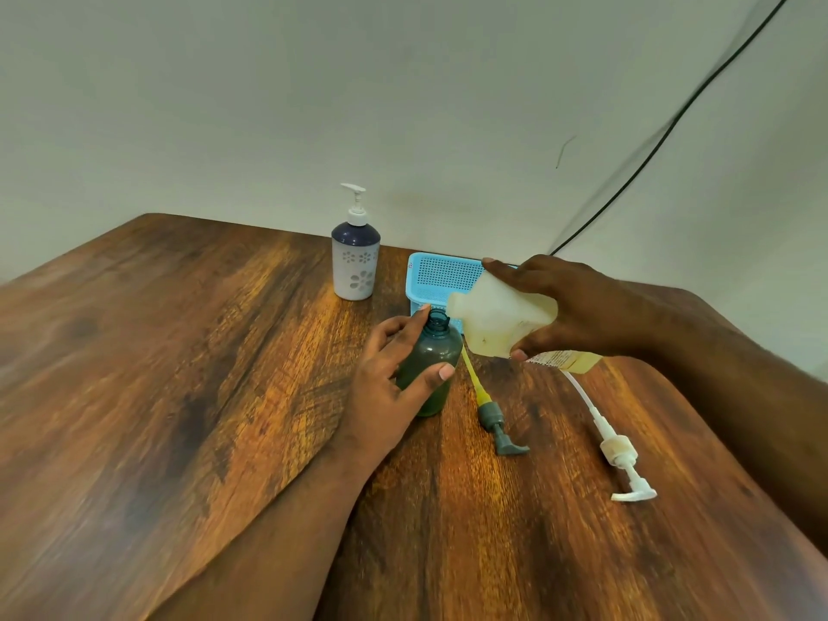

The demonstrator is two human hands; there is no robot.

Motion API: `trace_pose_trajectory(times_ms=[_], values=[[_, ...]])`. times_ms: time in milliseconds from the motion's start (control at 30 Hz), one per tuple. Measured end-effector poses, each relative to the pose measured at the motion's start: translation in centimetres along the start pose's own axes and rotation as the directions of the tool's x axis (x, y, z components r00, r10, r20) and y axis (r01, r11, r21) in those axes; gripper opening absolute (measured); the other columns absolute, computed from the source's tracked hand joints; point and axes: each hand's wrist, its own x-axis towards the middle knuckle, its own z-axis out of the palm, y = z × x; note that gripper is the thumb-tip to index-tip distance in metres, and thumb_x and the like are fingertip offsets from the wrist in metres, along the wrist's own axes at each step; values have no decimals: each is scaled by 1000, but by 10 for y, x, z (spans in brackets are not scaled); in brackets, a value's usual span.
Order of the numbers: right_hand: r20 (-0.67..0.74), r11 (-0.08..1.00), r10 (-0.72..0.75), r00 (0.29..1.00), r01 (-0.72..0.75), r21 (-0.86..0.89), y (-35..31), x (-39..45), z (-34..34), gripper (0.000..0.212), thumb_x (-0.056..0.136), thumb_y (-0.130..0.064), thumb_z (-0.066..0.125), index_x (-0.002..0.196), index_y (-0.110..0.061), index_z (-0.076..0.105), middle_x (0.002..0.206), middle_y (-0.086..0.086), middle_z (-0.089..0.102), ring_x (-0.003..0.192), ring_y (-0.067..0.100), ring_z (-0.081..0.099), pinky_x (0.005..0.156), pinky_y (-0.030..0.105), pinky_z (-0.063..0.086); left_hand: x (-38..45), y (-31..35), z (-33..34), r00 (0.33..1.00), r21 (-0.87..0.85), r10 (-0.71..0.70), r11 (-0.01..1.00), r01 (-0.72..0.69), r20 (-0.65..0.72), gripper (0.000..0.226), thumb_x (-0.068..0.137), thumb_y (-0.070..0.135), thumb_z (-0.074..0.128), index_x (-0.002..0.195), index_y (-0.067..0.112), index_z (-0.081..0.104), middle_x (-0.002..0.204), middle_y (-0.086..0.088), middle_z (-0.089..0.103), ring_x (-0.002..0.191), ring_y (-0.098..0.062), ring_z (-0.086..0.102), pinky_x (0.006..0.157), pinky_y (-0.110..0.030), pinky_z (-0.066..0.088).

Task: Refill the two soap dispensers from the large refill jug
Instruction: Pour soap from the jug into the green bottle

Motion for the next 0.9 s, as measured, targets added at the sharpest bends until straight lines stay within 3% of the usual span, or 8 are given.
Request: trace_pose_trajectory(times_ms=[167, 267, 433, 633, 800, 900], values=[[-5, 1000, -10, 1000, 10, -7, 0, 1, -2, 105, 64, -67, 57, 152, -35, 9, 133, -1, 44, 109, 11, 41, 91, 27, 47, -1, 0, 0, 1000, -29, -5, 1000, 4, -8, 61, 80, 50, 64, 134, 54, 36, 132, 13, 37, 120, -1, 47, 98, -28, 53], [-5, 1000, -10, 1000, 10, -10, 0, 0, -1, 105, 66, -72, 58, 152, -37, 8, 132, -2, 44, 108, 10, 40, 89, 25, 46, 0, -2, 1, 1000, -23, -16, 1000, 16, -5, 62, 81, 50, 64, 136, 50, 37, 134, 10, 37, 125, -9, 46, 98, -30, 53], [15, 1000, 1, 1000, -1, 9, -4, -1, -2, 105, 63, -68, 54, 152, -36, 8, 136, 0, 42, 112, 11, 40, 90, 23, 42, 0, -2, 1, 1000, 1, -20, 1000, 20, -5, 61, 84, 44, 67, 134, 55, 33, 134, 12, 36, 125, -6, 42, 97, -18, 47], [23, 1000, 12, 1000, -12, 3, -5, -2, -4, 105, 63, -68, 53, 152, -35, 7, 137, 0, 42, 111, 11, 39, 91, 24, 43, 0, -3, 1, 1000, 4, -27, 1000, 27, 1, 62, 87, 40, 68, 135, 55, 32, 142, 5, 37, 129, -10, 42, 100, -25, 48], [8, 1000, -9, 1000, 9, -7, -3, 1, -1, 106, 68, -73, 60, 152, -36, 7, 136, 1, 43, 112, 12, 41, 92, 27, 45, 0, -3, 2, 1000, -17, -18, 1000, 18, -5, 62, 86, 42, 68, 135, 56, 33, 136, 10, 37, 128, -8, 42, 101, -28, 51], [6, 1000, -24, 1000, 24, -17, -2, 3, -2, 103, 71, -63, 65, 151, -36, 7, 134, 1, 44, 111, 12, 41, 91, 28, 46, 0, -4, 2, 1000, -25, -9, 1000, 9, -11, 62, 85, 43, 68, 135, 56, 34, 134, 12, 37, 127, -7, 43, 101, -30, 51]])
